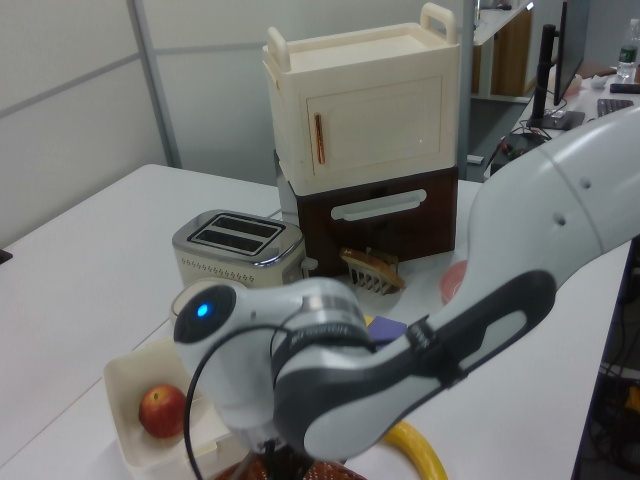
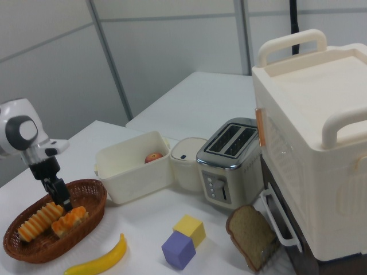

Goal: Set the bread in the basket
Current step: 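Open the gripper to release the pastry and raise the arm away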

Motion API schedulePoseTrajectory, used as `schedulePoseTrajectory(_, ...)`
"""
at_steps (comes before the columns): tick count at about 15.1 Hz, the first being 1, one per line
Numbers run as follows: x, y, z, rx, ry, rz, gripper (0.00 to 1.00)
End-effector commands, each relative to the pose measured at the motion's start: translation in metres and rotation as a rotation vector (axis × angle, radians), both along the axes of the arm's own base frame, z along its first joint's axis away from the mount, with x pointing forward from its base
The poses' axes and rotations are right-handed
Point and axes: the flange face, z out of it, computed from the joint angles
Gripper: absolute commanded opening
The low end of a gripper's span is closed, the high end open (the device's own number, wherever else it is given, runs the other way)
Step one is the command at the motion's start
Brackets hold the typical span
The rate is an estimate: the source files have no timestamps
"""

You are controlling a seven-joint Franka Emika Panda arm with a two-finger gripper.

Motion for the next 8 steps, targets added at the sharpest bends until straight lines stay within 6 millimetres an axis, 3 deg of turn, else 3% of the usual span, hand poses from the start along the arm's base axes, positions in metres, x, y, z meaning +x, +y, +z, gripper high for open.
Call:
schedulePoseTrajectory(1,-0.007,-0.063,0.082,-0.043,-0.007,-0.099,1.0)
schedulePoseTrajectory(4,0.007,-0.15,0.135,0.003,0.007,-0.112,1.0)
schedulePoseTrajectory(8,0.03,-0.278,0.159,0.072,0.021,-0.177,1.0)
